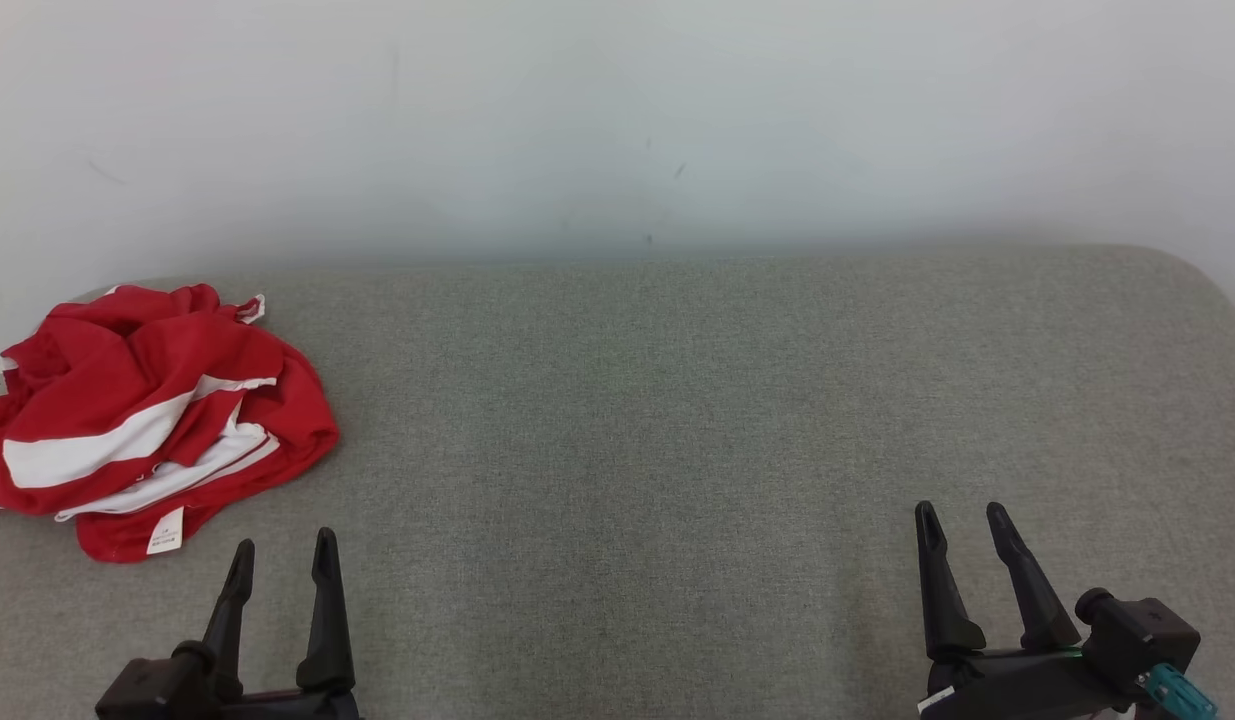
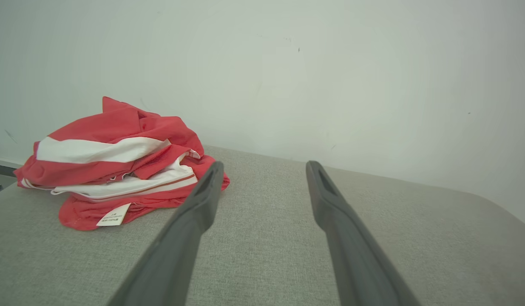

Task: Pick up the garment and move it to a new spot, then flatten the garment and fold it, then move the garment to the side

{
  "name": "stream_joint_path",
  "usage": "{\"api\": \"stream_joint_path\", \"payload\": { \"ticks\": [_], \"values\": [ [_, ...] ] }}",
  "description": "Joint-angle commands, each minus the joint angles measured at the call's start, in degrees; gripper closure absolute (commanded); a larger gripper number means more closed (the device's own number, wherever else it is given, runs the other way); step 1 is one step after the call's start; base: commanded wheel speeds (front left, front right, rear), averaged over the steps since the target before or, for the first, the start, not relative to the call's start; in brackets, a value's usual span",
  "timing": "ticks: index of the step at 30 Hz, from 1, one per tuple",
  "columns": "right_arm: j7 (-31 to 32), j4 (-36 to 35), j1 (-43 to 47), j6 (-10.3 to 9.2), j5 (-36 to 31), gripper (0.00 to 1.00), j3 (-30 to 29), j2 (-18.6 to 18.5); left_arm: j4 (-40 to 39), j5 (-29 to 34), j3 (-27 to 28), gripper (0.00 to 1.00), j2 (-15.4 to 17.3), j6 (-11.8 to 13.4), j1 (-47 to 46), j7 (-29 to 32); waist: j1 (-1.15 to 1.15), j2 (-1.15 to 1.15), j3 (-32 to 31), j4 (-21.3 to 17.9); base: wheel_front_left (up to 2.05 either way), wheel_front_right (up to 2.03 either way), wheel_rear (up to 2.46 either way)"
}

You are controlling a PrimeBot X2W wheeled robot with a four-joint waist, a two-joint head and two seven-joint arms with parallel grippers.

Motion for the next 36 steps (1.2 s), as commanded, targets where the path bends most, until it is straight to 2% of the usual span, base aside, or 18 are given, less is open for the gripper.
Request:
{"api": "stream_joint_path", "payload": {
  "ticks": [1,14,36],
  "values": [
    [-0.6,-0.7,0.2,-0.09,-2.0,0.0,-0.4,-0.4,-0.8,1.9,0.2,0.0,0.1,-0.4,0.5,-0.6,0.0,0.0,0.0,0.0,0.0,0.0,0.0],
    [-2.2,-1.7,1.1,-0.1,-8.2,0.0,-1.4,-0.5,-1.3,7.1,1.2,0.0,-0.2,-1.2,1.6,-2.2,0.0,0.0,-0.1,-0.1,0.0,0.0,0.0],
    [-4.5,-1.0,2.3,-0.12,-12.2,0.0,-2.0,-0.1,-1.3,11.7,2.1,0.0,-0.6,-3.8,3.4,-4.4,0.0,0.0,-0.5,0.3,0.0,0.0,0.0]
  ]
}}
